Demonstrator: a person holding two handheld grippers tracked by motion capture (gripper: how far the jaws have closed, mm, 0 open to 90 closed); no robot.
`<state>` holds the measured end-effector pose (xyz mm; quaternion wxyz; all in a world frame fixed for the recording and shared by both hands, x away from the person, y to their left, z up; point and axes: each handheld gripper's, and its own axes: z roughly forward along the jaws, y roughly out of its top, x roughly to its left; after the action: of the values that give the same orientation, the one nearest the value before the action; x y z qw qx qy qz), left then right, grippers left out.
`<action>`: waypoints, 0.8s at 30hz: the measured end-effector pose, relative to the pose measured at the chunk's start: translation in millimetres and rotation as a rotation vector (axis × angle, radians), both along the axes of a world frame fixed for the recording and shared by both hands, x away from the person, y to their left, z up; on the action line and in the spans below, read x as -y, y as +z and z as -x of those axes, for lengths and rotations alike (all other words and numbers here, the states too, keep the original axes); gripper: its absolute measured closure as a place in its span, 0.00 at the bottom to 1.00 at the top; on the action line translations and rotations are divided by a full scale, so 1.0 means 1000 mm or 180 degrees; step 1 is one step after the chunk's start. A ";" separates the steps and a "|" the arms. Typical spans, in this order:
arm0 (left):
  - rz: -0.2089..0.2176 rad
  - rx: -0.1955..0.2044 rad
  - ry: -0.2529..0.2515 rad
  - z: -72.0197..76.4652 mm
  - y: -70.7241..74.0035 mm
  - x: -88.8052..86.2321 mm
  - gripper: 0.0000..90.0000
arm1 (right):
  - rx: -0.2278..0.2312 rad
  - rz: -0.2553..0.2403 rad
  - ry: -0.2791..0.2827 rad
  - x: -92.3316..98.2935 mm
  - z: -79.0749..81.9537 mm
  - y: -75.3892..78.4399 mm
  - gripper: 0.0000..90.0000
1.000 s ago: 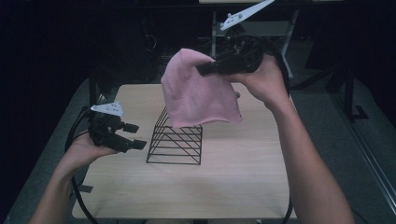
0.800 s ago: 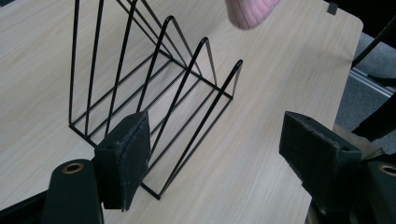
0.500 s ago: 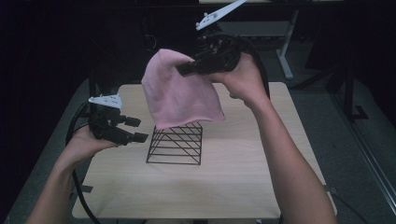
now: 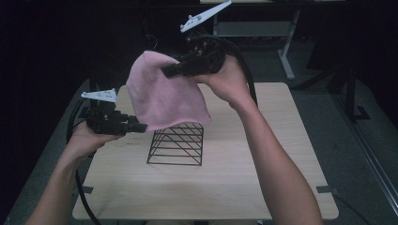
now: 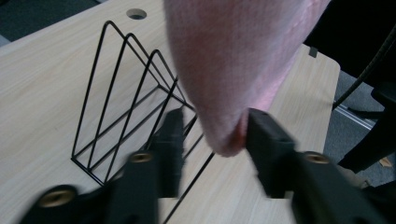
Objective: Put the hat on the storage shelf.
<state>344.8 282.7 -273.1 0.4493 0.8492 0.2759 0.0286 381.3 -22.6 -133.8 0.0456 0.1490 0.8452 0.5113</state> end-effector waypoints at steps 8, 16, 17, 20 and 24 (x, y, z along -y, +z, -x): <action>-0.0052 -0.0046 -0.0041 0.002 -0.004 -0.006 0.92 | -0.0066 -0.0027 -0.0035 -0.003 -0.005 -0.012 0.87; -0.0140 -0.0068 0.0018 -0.003 -0.015 -0.004 0.92 | -0.0142 -0.0030 -0.0108 0.001 -0.015 -0.033 0.87; -0.0154 -0.0107 0.0012 -0.005 -0.019 -0.002 0.92 | -0.0161 -0.0025 -0.0136 0.004 -0.018 -0.038 0.87; -0.0208 -0.0080 0.0012 -0.008 -0.021 0.000 0.92 | -0.0203 -0.0037 -0.0178 0.007 -0.021 -0.044 0.87; -0.0293 -0.0078 0.0004 -0.011 -0.025 0.007 0.92 | -0.0246 -0.0061 -0.0219 0.018 -0.024 -0.054 0.87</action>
<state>356.0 275.3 -298.0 0.4063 0.8691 0.2804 0.0312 405.5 -40.1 -188.3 0.0291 0.1980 0.8358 0.5113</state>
